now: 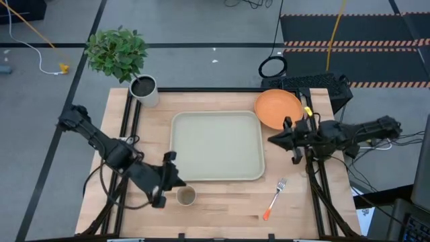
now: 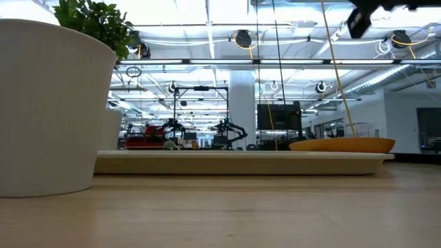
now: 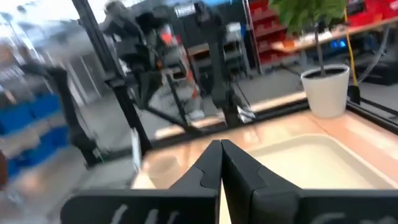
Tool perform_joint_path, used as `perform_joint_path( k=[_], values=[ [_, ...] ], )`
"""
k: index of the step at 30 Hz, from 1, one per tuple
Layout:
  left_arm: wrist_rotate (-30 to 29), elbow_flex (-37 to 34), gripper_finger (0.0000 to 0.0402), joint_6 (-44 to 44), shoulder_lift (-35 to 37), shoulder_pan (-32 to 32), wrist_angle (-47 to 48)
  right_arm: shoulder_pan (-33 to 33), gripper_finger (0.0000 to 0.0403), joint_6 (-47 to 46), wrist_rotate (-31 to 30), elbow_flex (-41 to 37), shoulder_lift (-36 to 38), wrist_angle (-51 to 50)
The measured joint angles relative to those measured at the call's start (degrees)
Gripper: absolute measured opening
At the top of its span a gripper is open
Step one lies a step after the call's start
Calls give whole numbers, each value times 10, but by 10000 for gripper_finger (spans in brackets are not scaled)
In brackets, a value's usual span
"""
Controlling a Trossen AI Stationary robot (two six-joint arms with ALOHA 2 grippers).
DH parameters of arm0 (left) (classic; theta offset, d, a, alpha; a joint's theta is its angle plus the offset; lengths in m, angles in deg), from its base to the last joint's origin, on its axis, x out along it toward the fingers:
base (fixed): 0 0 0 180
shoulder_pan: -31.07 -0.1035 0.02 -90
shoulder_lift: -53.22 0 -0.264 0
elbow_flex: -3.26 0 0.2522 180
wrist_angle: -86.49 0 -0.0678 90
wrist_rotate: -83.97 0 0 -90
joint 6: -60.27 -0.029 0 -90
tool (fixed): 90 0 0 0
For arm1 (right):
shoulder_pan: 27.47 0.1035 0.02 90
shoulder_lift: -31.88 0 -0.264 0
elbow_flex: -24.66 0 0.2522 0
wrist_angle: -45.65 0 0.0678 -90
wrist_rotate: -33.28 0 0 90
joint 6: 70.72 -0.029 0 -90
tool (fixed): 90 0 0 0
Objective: Pick and place plate/cup/fork/spoon on tray
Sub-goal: Put the white cup on the white serving tray
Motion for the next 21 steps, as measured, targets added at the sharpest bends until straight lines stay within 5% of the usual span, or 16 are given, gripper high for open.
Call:
perform_joint_path(
  k=[9,21],
  values=[
    [0,0,17,39,-54,35,-3,86,0,13,-71,197,-206,-174],
    [1,0,116,64,-144,100,-3,120,0,23,-71,244,-300,-201]
  ],
)
